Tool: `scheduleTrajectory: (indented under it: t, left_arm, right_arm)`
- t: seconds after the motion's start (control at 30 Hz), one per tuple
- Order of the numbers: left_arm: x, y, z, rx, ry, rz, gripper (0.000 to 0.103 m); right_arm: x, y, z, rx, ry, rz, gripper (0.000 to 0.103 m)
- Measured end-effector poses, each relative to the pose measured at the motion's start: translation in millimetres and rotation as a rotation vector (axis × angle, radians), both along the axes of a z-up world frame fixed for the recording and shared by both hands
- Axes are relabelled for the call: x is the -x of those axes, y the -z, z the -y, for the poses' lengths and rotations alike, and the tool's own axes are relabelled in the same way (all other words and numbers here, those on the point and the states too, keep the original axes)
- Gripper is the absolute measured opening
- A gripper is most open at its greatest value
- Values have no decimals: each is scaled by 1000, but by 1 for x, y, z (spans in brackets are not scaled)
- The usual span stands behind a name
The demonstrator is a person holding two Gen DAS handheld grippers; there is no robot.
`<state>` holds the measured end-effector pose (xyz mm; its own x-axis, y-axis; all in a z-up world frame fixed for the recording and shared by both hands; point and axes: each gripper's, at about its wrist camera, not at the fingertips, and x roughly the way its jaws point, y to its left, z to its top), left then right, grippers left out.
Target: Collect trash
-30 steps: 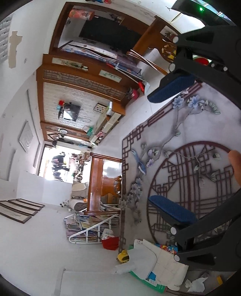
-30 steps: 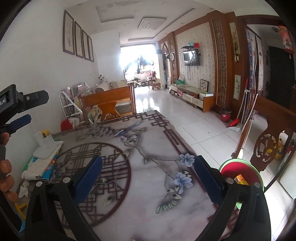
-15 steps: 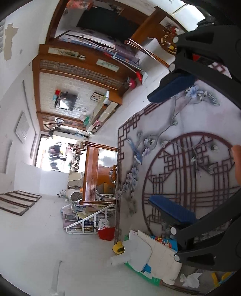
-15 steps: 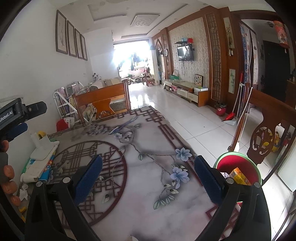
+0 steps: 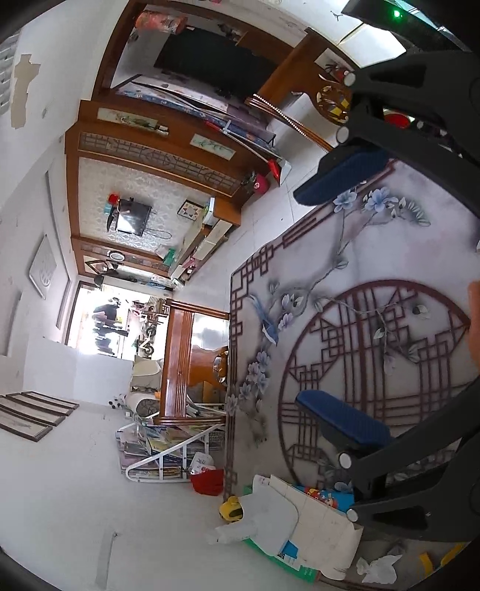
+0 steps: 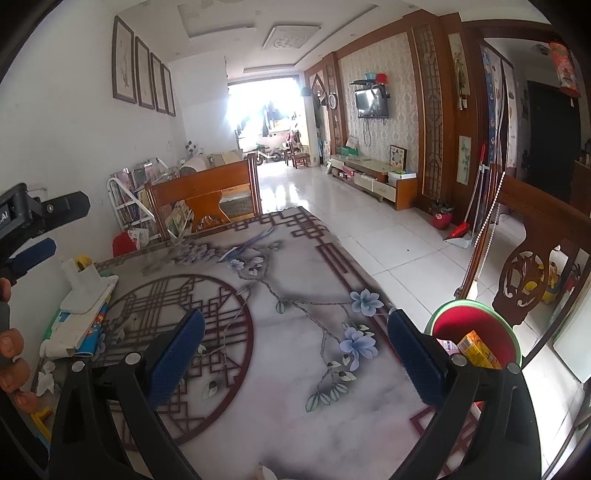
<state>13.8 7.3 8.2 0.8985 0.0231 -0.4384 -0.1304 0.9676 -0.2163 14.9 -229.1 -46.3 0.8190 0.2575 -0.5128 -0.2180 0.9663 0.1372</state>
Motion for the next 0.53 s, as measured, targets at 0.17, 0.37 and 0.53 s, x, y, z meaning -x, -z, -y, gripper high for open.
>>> scheduleTrajectory:
  t: [0.17,0.37,0.53]
  left_arm:
    - [-1,4,-1,3,-5,-25,98]
    - [-5,18,-11,24,-31,-82,98]
    - [-3,34,-26,15,-76,-152,98]
  right_arm:
    - [-5,12,-3,15,-19,-43,96]
    - [-33,61,-21,93,-83,-190,96]
    - [-79,128,-44,189,-80,-309,96]
